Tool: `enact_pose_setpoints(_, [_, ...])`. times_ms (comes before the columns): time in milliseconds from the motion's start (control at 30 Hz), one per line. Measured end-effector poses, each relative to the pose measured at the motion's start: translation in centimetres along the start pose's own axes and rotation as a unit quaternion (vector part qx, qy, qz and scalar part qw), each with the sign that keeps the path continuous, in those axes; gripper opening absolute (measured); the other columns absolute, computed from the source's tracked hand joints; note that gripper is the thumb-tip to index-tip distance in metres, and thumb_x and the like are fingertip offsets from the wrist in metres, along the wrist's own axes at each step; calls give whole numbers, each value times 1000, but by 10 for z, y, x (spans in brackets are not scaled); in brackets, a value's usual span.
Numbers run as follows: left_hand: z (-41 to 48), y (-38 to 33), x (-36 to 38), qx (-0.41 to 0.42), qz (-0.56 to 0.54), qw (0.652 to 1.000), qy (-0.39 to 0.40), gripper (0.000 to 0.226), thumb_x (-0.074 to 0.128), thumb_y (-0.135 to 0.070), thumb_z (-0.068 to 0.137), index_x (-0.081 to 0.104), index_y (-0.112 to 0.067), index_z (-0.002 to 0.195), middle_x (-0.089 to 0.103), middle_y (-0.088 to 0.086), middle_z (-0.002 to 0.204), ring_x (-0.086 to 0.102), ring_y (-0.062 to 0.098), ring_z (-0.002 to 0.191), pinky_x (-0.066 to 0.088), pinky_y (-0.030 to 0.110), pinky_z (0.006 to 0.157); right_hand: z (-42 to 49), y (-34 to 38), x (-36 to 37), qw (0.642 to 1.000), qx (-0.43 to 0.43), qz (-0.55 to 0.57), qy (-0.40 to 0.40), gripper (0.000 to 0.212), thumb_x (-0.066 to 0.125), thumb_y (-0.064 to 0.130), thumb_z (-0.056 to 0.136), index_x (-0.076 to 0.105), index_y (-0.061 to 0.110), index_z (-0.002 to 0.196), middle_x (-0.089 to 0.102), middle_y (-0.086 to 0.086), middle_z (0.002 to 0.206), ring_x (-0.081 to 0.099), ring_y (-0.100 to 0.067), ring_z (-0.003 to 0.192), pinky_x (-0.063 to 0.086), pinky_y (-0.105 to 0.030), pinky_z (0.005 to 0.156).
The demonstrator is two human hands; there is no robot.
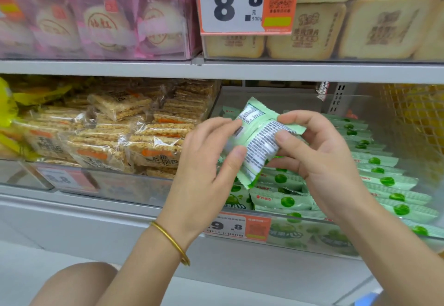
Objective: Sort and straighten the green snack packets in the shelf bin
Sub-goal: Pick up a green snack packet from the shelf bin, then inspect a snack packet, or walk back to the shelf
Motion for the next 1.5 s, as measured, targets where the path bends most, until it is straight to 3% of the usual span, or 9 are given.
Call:
enact_pose_setpoints(167, [-4, 0, 8, -6, 61, 997, 51, 85, 53, -65, 72, 31, -28, 145, 30, -17, 134, 24, -3, 125, 18, 5, 103, -2, 4, 8, 998, -13, 29, 45, 25, 65, 13, 79, 61, 17, 104, 54, -20, 110, 69, -26, 80, 57, -34, 68])
enact_pose_setpoints(300, [-2, 1, -3, -11, -4, 1000, 7, 55, 68, -21, 84, 48, -23, 135, 50, -14, 118, 44, -8, 110, 33, 3, 92, -2, 14, 8, 995, -72, -40, 52, 43, 61, 5, 73, 66, 32, 106, 57, -3, 98, 64, -18, 81, 54, -28, 70])
enact_pose_setpoints(400, [-3, -1, -7, -26, -111, 994, 6, 43, 68, -10, 83, 56, -33, 118, 61, -22, 108, 54, -7, 104, 40, 7, 85, 1, 22, -1, 974, -117, -194, 10, 47, 68, 20, 71, 62, 46, 110, 47, 11, 108, 53, -2, 99, 45, -21, 86])
enact_pose_setpoints(500, [-4, 0, -10, -37, -146, 989, 10, 45, 71, -8, 80, 56, -32, 115, 61, -24, 110, 54, -8, 108, 42, 9, 90, 1, 19, 6, 974, -108, -187, 70, 42, 71, 22, 72, 63, 39, 110, 57, 14, 118, 55, -6, 113, 45, -30, 96])
enact_pose_setpoints(733, [-7, 0, -39, 54, 2, 997, -49, 52, 55, -33, 87, 43, -20, 136, 51, -8, 128, 51, 6, 114, 43, 29, 98, -2, 10, 9, 981, -49, -178, 53, 22, 74, 22, 72, 65, 28, 90, 69, 11, 82, 62, 1, 72, 48, -14, 65])
enact_pose_setpoints(833, [-7, 2, -45, 76, 26, 994, -68, 39, 46, -24, 92, 50, -16, 130, 53, -8, 122, 51, 9, 115, 42, 35, 99, -7, 3, 19, 952, -46, -293, 78, 22, 76, 21, 74, 63, 32, 89, 68, 12, 86, 61, 1, 75, 46, -11, 63])
enact_pose_setpoints(967, [-11, 0, -35, 99, 72, 992, -37, 34, 44, -21, 94, 57, -14, 124, 54, -6, 126, 45, 7, 122, 31, 20, 107, -11, -7, 38, 892, -94, -427, 111, 34, 77, 33, 74, 68, 23, 105, 57, 23, 87, 54, -1, 81, 40, -11, 74])
enact_pose_setpoints(1133, [-13, -1, -28, 138, 136, 981, -21, 24, 49, -19, 92, 69, -9, 103, 61, 4, 120, 51, 21, 111, 31, 20, 101, -19, -15, 61, 803, -177, -544, 168, 47, 55, 61, 71, 71, 25, 97, 60, 16, 79, 51, -19, 86, 43, -37, 73])
enact_pose_setpoints(1500, [-16, 7, -21, 177, 210, 961, -20, 14, 58, -16, 87, 71, -11, 90, 64, 4, 118, 49, 25, 117, 41, 43, 98, -17, -25, 66, 767, -185, -579, 205, 28, 53, 54, 76, 71, 34, 70, 47, 11, 78, 34, -12, 78, 33, -33, 68])
Point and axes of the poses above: each hand's wrist, its own z-axis towards the middle knuckle, its own x-axis out of the palm, y = z × x, the point moved 8 cm from there along z, towards the middle knuckle
